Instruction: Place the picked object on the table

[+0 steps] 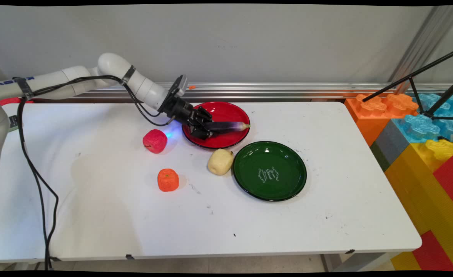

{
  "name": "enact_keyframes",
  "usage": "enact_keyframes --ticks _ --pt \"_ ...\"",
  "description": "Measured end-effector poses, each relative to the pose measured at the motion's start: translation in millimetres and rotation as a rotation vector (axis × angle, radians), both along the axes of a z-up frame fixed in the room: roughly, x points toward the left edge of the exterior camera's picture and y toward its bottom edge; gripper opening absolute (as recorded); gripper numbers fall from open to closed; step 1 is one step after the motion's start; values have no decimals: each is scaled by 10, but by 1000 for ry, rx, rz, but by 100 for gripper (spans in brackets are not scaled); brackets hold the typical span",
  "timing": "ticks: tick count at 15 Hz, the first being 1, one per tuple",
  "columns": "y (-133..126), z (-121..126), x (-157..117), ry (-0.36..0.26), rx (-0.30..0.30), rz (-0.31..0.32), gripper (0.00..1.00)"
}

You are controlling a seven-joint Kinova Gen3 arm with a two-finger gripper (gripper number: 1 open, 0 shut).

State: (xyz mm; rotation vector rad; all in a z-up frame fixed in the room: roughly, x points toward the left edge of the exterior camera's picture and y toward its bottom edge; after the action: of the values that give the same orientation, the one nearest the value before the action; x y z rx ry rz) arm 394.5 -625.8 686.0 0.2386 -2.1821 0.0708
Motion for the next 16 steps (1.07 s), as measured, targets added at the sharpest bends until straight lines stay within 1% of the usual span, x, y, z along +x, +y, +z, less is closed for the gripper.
enact_keyframes --ticks 5,9,12,16 --pt "90 280 -29 64 14 2 0" --pt "270 564 -28 117 34 -10 0" --pt "488 756 7 147 61 -29 0" --pt "848 984 88 178 103 -70 0"
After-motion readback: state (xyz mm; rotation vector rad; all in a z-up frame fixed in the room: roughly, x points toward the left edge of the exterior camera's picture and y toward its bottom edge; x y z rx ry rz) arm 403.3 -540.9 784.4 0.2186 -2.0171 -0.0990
